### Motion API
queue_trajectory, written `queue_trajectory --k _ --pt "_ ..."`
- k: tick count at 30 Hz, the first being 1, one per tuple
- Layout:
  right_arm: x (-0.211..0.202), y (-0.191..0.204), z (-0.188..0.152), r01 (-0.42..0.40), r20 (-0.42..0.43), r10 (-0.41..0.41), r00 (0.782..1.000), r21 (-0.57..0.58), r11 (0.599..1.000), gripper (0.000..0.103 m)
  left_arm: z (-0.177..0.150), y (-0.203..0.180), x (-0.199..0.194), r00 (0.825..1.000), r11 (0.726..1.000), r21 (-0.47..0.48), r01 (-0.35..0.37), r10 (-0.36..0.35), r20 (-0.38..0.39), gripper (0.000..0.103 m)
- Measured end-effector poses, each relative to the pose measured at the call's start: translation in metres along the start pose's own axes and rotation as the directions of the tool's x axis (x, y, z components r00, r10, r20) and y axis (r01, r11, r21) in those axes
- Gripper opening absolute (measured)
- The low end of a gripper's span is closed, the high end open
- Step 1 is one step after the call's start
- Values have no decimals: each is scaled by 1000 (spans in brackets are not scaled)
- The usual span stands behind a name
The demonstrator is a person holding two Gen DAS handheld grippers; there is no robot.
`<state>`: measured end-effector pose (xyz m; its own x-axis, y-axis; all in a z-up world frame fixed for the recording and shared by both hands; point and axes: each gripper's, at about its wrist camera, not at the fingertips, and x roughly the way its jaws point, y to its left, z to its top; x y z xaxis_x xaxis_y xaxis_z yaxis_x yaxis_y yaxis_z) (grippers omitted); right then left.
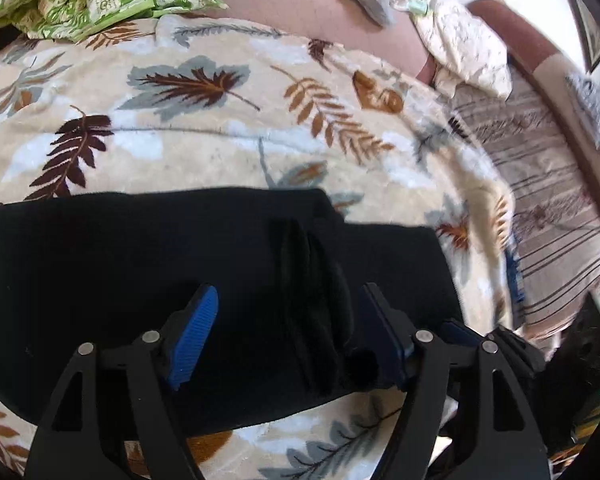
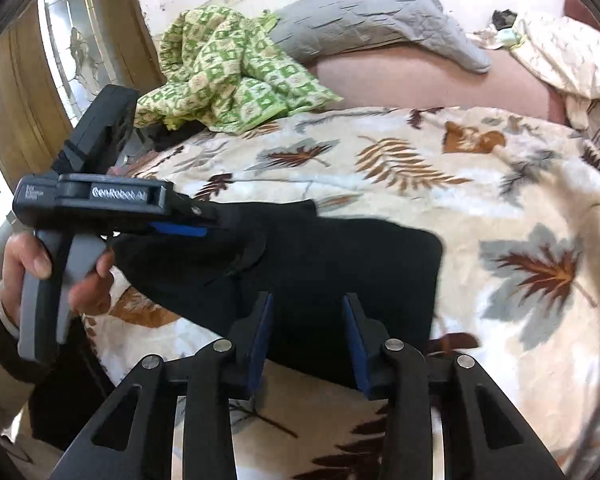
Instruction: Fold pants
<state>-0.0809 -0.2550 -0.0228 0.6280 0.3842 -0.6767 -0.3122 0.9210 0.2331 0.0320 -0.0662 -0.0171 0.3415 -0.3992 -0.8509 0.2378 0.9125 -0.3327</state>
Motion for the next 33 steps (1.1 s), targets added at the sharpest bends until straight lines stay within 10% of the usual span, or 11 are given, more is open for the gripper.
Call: queue_trajectory --k 8,18,26,33 --pt "37 39 -9 -37 -49 34 998 -63 997 35 -4 -3 15 983 985 27 -172 170 70 73" --pt "19 41 -7 -36 19 36 999 -44 998 37 -6 5 -5 987 991 -40 -130 133 91 73" --pt "2 -21 7 173 38 -175 984 65 983 37 -28 -21 -28 990 998 -16 -66 67 121 75" --pt "25 -46 16 232 2 -234 972 99 968 38 -42 -26 3 975 978 6 -208 206 86 75"
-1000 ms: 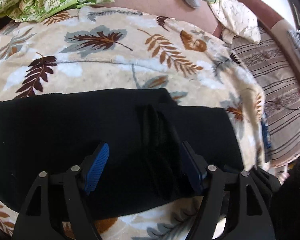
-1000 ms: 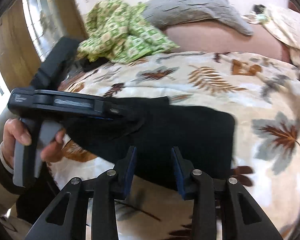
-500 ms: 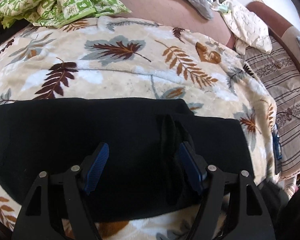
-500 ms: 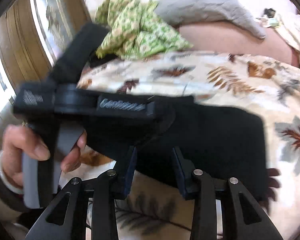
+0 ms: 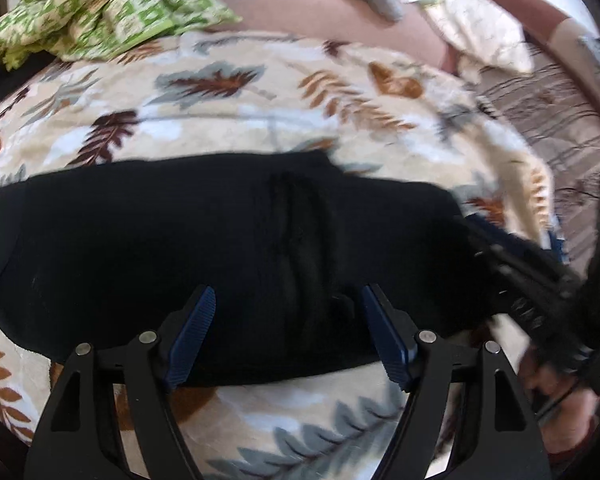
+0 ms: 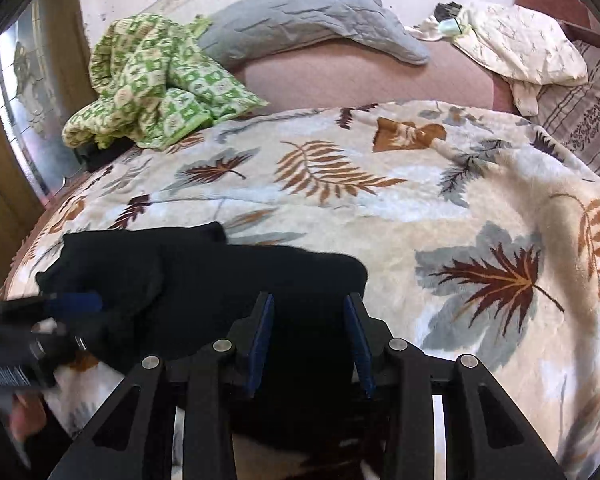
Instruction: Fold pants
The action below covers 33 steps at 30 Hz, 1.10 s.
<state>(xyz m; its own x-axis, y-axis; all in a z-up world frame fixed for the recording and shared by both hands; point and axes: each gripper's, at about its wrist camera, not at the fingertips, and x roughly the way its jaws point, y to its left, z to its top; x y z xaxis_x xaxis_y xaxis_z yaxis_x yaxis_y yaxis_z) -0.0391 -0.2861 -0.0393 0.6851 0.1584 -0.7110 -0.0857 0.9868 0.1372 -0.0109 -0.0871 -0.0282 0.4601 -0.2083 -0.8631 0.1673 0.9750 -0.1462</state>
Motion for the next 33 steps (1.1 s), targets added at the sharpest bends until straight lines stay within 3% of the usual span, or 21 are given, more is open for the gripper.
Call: queue_trajectory --k 7,15,22,33 --pt "23 -4 2 30 -49 -30 998 -4 1000 42 -1 7 4 1000 1000 -17 0 1 21 77" --pt "0 3 3 45 -48 -46 998 -8 999 42 1 15 -4 999 997 -66 38 -37 28 77" --pt "-22 18 2 33 -24 -34 999 -43 999 42 4 16 -8 999 997 -69 25 -22 45 77" --pt "-15 32 -9 45 -51 -50 997 -95 994 42 4 16 3 999 998 -63 2 0 43 79"
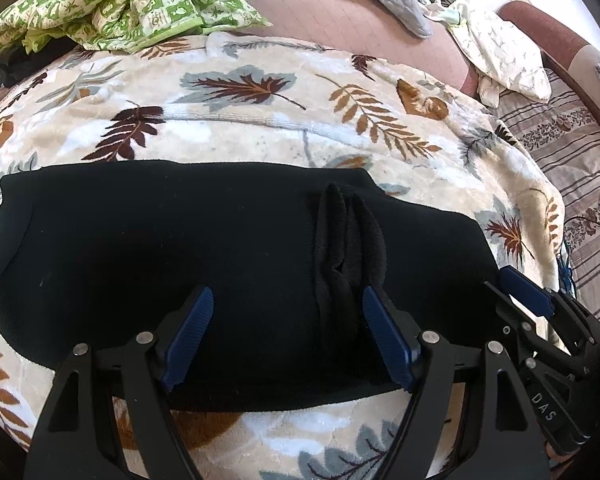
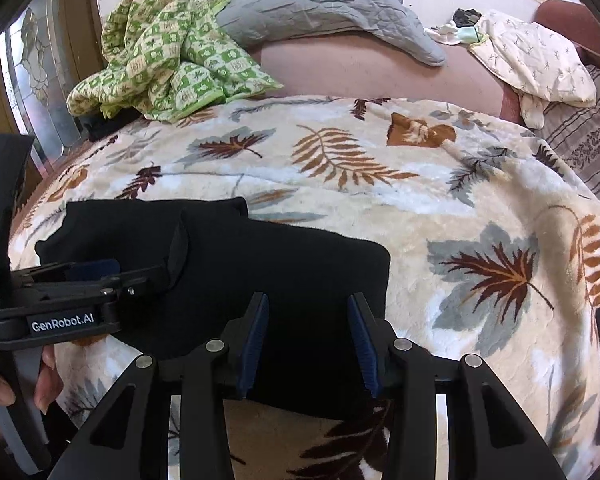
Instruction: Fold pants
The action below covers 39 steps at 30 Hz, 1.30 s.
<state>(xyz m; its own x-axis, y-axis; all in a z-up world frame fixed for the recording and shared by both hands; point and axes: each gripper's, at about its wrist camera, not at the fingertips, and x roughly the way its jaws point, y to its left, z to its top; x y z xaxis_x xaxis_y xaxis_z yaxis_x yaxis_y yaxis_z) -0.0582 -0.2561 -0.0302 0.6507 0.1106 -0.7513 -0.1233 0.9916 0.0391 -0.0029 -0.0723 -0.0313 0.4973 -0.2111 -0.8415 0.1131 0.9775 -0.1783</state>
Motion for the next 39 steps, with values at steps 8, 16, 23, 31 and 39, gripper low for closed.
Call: queue_trajectory --k 8,16,23,31,39 --pt "14 3 -6 12 -35 -13 999 -30 999 46 0 -1 2 1000 1000 9 2 -2 11 82" --pt "6 4 -4 12 -26 -12 1000 -26 1000 46 -1 6 -6 999 1000 -10 10 -10 34 82" --pt "-9 15 2 34 4 -34 999 -64 997 46 -1 13 -19 997 1000 -11 0 1 71 82" --pt "-21 31 9 74 41 -69 997 -131 989 52 -2 32 -39 993 999 -41 -13 18 119 82" --pt "-12 60 14 82 33 -76 997 -201 976 55 -8 77 -58 988 990 -129 -49 68 140 82"
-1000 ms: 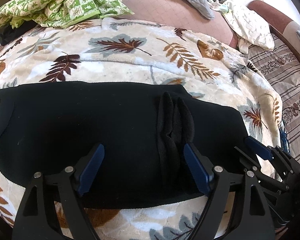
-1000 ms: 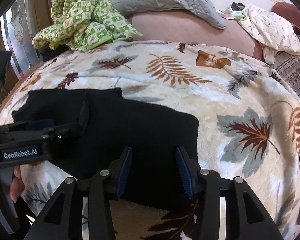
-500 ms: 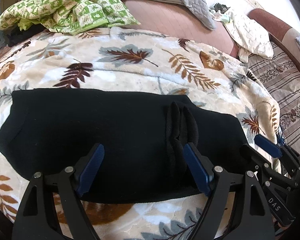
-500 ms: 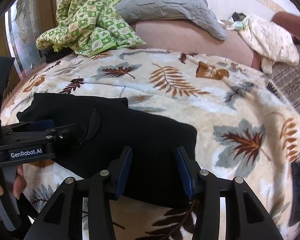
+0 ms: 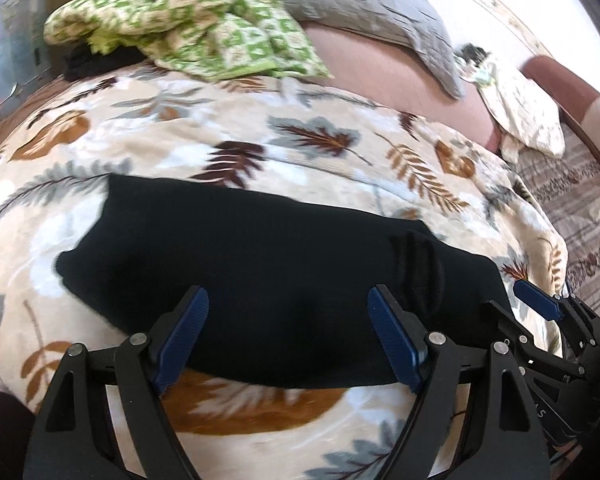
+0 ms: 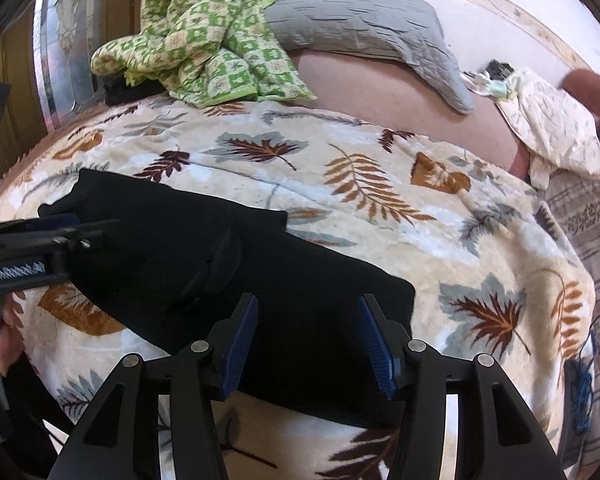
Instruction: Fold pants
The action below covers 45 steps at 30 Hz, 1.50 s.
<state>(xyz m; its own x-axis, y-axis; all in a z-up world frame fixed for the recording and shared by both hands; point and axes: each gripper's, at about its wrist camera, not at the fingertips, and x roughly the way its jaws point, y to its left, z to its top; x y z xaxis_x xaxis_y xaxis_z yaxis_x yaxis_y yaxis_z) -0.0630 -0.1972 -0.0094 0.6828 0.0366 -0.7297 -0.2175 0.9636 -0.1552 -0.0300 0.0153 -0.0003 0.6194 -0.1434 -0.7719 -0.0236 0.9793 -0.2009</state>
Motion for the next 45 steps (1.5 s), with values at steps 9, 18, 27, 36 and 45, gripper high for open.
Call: queue_trajectory --k 9,18,27,36,45 --pt "16 41 26 -93 19 95 995 -87 992 58 -11 63 -27 999 988 -150 -34 37 17 82" --pt "52 100 78 -323 7 329 944 -172 931 69 -28 116 -27 996 932 -351 -93 90 -22 85" --pt "99 180 126 -462 -48 471 881 -308 832 74 -25 132 0 993 906 -407 -118 107 -51 90" --pt "139 225 133 -594 -172 572 802 -335 732 36 -17 132 8 995 908 -409 -96 101 -9 103" --pt "142 219 130 -618 -161 599 784 -289 731 31 -21 139 1 999 875 -484 -21 32 13 103"
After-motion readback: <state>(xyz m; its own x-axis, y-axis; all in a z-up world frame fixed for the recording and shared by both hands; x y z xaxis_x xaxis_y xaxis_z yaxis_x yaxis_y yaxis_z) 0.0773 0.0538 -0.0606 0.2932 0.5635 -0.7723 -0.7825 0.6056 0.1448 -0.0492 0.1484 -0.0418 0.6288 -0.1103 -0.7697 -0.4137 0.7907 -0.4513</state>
